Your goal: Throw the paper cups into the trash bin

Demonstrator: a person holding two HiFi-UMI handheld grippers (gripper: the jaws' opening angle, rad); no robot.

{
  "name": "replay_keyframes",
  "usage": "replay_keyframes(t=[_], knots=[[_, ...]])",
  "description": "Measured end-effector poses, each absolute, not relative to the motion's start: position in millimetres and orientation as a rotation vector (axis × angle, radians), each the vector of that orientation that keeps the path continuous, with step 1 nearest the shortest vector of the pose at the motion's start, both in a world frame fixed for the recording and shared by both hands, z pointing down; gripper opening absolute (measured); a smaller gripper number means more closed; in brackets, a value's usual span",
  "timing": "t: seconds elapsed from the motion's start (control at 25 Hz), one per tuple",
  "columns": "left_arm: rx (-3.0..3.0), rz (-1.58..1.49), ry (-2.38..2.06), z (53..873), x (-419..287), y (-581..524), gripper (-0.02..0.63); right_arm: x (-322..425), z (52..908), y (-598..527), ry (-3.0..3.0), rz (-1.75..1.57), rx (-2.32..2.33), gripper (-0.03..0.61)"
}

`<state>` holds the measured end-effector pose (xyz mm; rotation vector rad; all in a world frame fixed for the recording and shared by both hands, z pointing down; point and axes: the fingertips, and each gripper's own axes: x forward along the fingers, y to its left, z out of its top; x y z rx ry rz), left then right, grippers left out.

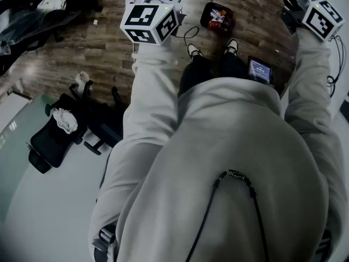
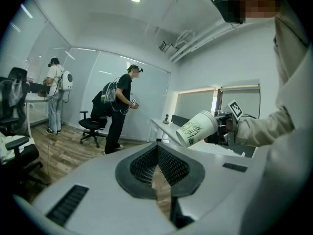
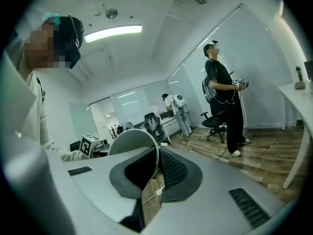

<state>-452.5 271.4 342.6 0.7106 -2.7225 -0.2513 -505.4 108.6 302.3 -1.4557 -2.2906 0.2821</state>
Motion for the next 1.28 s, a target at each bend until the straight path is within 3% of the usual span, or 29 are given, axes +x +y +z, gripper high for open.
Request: replay_keyframes(t=[1.0, 1.28], knots=[[0.634, -0.506, -2.459, 767, -418, 263, -0.005, -433, 769, 134, -1.909, 0.066, -1.337, 0.04], [0.671, -0.483, -2.35, 855, -399, 245, -0.005, -409, 858, 130, -1.818, -0.048, -1.347, 0.04]])
